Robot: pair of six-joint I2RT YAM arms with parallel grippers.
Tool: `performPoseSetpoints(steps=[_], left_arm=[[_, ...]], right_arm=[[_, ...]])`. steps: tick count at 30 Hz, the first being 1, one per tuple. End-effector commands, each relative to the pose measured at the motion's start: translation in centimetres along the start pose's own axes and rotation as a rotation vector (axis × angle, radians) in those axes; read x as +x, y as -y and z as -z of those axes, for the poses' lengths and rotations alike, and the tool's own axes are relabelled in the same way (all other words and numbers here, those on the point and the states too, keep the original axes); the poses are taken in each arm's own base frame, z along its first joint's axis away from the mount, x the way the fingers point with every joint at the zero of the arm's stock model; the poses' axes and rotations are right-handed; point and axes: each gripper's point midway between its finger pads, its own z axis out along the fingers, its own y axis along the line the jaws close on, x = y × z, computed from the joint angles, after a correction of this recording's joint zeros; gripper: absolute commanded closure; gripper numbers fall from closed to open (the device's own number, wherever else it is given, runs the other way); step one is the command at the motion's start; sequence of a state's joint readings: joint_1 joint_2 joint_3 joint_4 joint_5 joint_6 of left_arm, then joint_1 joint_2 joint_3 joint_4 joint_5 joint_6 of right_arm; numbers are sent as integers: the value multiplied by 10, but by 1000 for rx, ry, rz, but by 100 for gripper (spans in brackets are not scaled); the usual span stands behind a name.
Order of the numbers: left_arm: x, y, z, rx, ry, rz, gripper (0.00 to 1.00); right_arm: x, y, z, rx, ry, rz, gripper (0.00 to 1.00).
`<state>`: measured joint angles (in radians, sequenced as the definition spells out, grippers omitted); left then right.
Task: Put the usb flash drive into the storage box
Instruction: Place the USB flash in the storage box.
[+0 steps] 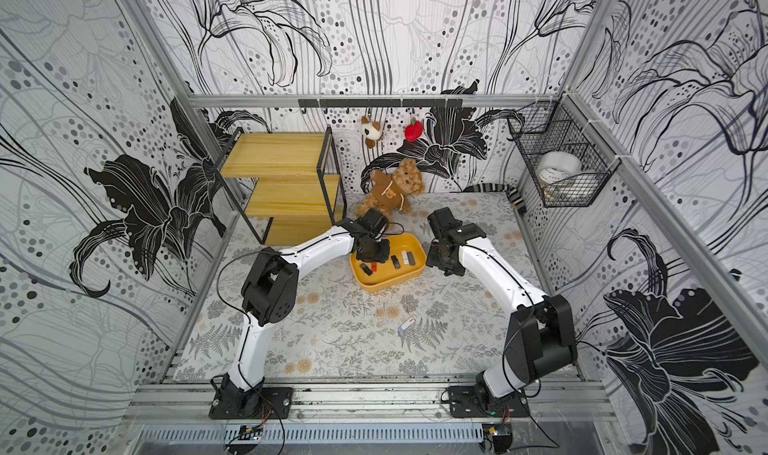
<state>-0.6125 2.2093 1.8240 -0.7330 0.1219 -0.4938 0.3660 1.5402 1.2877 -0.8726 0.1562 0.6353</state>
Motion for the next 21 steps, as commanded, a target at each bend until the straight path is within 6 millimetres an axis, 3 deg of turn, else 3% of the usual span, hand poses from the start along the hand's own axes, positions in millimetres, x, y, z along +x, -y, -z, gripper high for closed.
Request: performPoseSetpoints(steps=[1,15,18,21], left_arm=[[2,5,-15,-12,-9,-14,100],[4,-3,-20,-132,11,-50,100],[8,-19,-24,-218,3,-70,100],[8,-22,-24,-232,2,-74,100]], right_arm=[[2,0,5,-15,11,12,35],[3,0,6,-22,15,12,35],[10,1,0,-24,-3,15,35],[9,2,-1,-21,-2,16,35]])
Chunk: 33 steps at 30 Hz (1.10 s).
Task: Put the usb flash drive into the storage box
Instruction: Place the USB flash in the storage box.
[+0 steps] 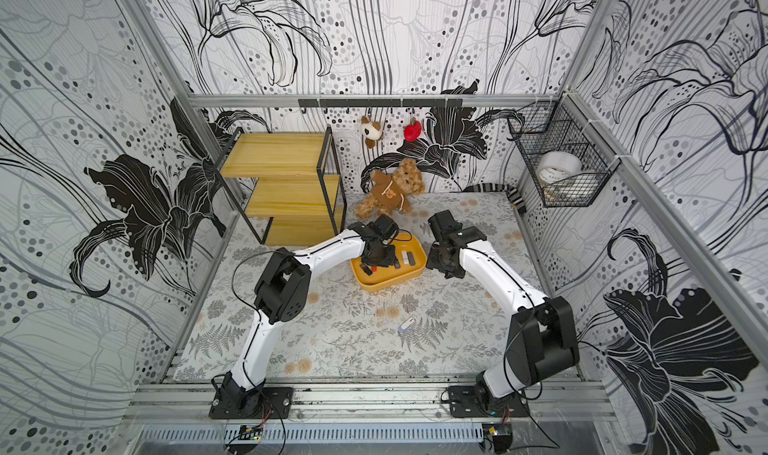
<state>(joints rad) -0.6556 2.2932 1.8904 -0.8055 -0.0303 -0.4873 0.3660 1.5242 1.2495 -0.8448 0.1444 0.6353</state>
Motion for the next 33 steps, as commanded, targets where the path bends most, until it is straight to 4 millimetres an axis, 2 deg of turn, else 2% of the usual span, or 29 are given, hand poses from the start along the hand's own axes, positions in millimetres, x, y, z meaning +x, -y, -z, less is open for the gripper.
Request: performPoseSetpoints(steps=[1,7,12,21,29,33], left_arm=[[-1,-10,-4,-74,6,-30,100],[1,-9,-7,-65,-3,-27,99],[2,-7,-9,-58,-6,-28,84],[1,-6,-7,-51,-3,-32,79],[-6,-1,1,-31,14,-28,67],[-10,0,6,-29,25,-27,64]], right_arm=[[4,1,3,-7,-1,18,35],[7,2,1,-7,-9,18,35],[8,2,0,-7,-11,18,35],[6,0,-2,-10,-13,20,35],[6,0,-1,-11,-11,21,35],[6,-1,0,-12,-9,21,35]])
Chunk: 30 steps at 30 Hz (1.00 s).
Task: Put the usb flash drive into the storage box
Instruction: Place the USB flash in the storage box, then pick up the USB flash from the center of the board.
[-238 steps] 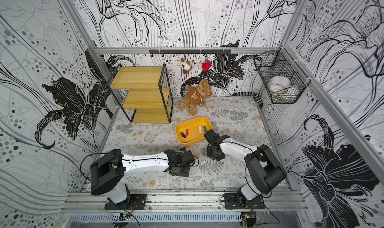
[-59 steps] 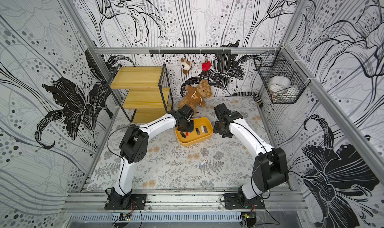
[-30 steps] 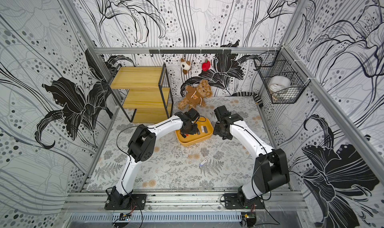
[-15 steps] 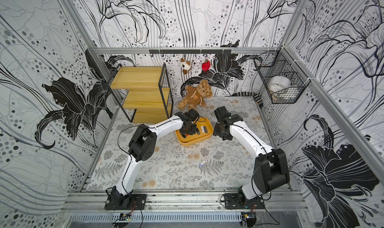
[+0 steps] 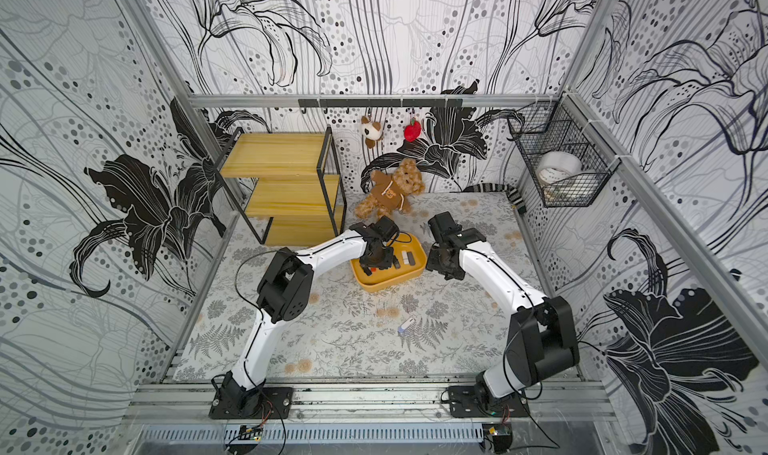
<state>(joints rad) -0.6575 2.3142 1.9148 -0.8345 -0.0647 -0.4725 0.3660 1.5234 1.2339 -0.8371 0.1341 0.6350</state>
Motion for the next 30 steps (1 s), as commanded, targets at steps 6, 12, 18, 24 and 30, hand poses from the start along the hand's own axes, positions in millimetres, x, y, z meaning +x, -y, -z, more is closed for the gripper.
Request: performPoseSetpoints(steps=[6,12,18,24,30], left_arm=[[-31,20,46,84,98,2,63],[-54,30,100,181,172,19,51],[-44,33,113,254,185,46,40],[-45,34,95,268,188,73,32],[-59,33,99,227,192,45,27]], right_arm=[[2,1,7,-12,15,10,35],[12,4,26,-3,27,-1,35],[42,-20,62,6,33,8,35],[66,-35,92,-65,51,-55,34],[63,-57,109,-79,69,-21,34]])
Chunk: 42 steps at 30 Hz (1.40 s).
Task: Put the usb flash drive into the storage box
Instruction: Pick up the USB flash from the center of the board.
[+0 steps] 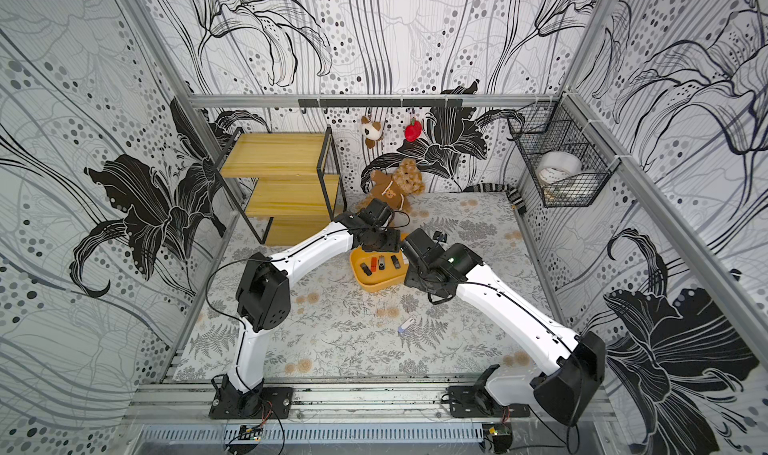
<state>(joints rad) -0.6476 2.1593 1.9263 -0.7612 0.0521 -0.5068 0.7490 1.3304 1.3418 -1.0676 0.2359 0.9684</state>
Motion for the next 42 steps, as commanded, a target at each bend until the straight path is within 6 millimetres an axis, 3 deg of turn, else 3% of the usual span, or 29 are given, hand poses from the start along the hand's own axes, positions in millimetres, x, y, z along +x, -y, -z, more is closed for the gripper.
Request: performPoseSetpoints(steps=[1,5,9,17,20,24,32,42], left_arm=[[-21,3,19,4,51,-8,26],[-30,-10,37,3,93,22,20],[-33,-18,62,17,134,49,18],[21,-50,100,17,160,90,15],[34,-60,108,2,158,89,14],[43,-65,113,-13,131,88,14],[41,-59,130,26,161,106,12],[59,-68,130,23,144,135,11]], right_arm=[[-4,-7,8,55,6,3,34],[-1,-32,10,70,-6,78,33],[25,-40,10,66,-29,121,33],[115,-52,16,36,-117,234,32],[137,-53,12,60,-149,261,31],[155,-43,-9,121,-182,256,29],[148,-20,-55,98,-230,170,28],[136,-7,-87,89,-263,149,28]])
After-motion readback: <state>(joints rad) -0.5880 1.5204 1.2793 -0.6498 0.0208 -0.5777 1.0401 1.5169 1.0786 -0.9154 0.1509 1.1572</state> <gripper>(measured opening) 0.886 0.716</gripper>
